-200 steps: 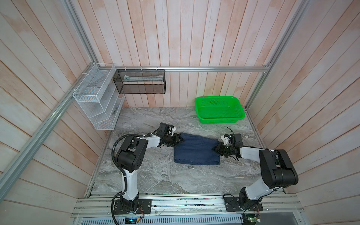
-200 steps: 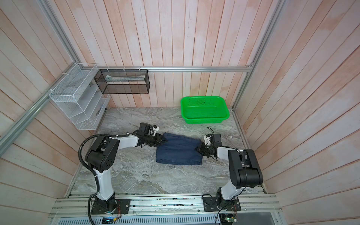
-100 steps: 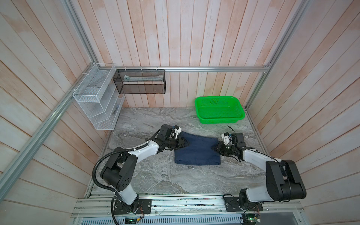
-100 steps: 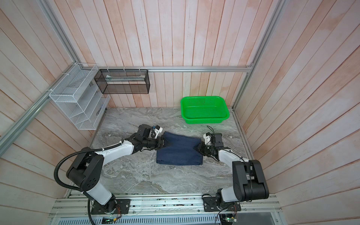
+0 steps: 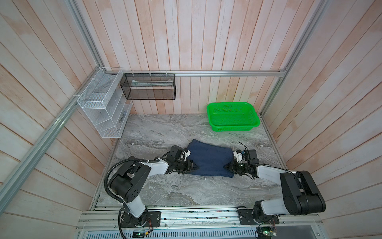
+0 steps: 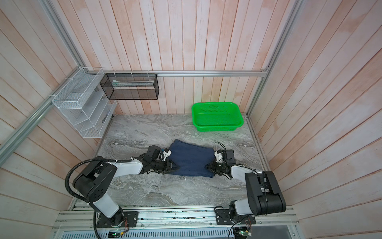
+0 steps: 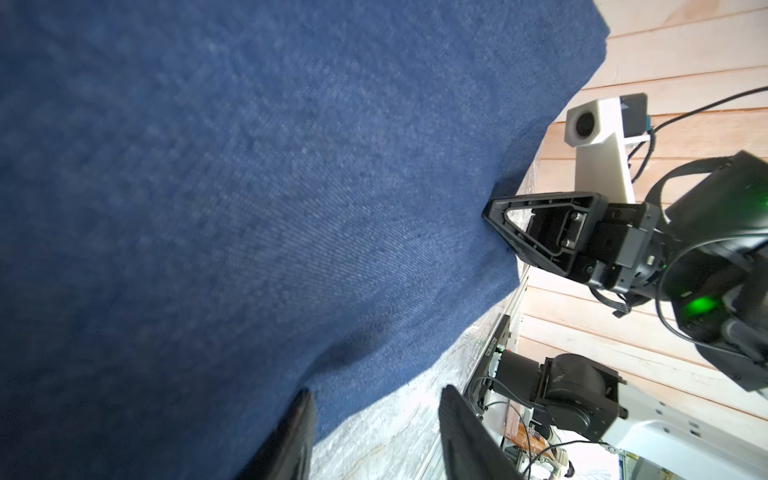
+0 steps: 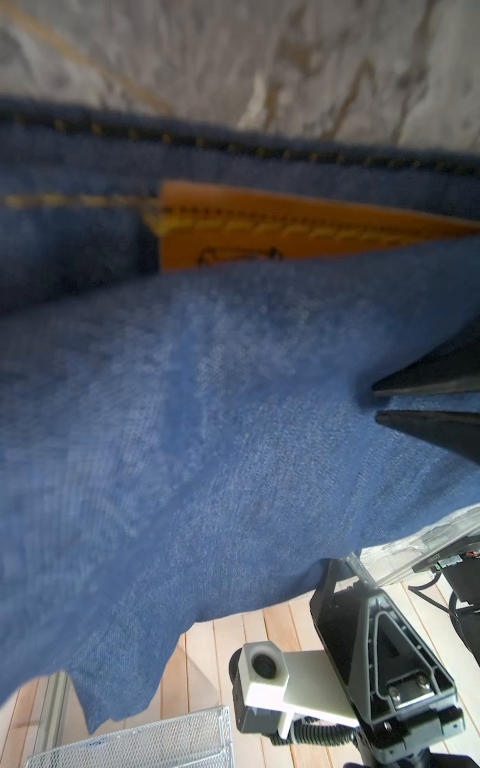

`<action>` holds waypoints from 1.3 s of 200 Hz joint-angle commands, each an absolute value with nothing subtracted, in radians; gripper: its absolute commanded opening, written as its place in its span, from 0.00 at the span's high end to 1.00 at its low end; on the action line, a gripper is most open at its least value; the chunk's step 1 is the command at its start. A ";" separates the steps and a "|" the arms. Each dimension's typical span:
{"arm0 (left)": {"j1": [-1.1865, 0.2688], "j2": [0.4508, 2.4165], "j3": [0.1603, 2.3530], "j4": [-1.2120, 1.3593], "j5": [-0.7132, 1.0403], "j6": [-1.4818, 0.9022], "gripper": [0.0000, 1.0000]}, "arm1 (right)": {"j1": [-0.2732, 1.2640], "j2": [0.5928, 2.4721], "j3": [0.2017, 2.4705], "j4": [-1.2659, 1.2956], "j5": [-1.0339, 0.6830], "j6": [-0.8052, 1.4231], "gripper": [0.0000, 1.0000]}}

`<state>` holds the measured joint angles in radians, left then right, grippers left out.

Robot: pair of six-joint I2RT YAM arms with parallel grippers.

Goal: Fold and stack the trousers

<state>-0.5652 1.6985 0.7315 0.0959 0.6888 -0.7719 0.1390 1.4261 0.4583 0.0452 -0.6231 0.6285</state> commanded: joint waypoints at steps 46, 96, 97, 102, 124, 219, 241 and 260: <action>-0.545 1.629 0.975 -0.117 0.605 -0.669 0.45 | 0.130 1.424 0.687 -0.089 -0.561 0.601 0.77; -0.671 1.748 1.322 -0.492 0.198 -0.638 0.48 | 0.101 1.413 0.815 -0.157 -0.468 0.596 0.71; -0.671 1.754 1.332 -0.504 0.186 -0.640 0.48 | 0.100 1.412 0.817 -0.159 -0.466 0.595 0.71; -0.699 1.780 1.381 -0.565 0.119 -0.652 0.48 | 0.095 1.399 0.824 -0.168 -0.452 0.595 0.70; -0.801 1.904 1.559 -0.749 -0.070 -0.716 0.48 | 0.074 1.338 0.836 -0.194 -0.394 0.599 0.66; -0.916 2.232 1.778 -0.922 -0.272 -0.762 0.21 | 0.020 1.264 0.824 -0.226 -0.396 0.583 0.64; -0.902 2.274 1.758 -0.960 -0.295 -0.756 0.18 | 0.019 1.264 0.818 -0.222 -0.403 0.586 0.64; -0.870 2.254 1.661 -0.940 -0.301 -0.753 0.17 | 0.020 1.264 0.812 -0.218 -0.403 0.586 0.64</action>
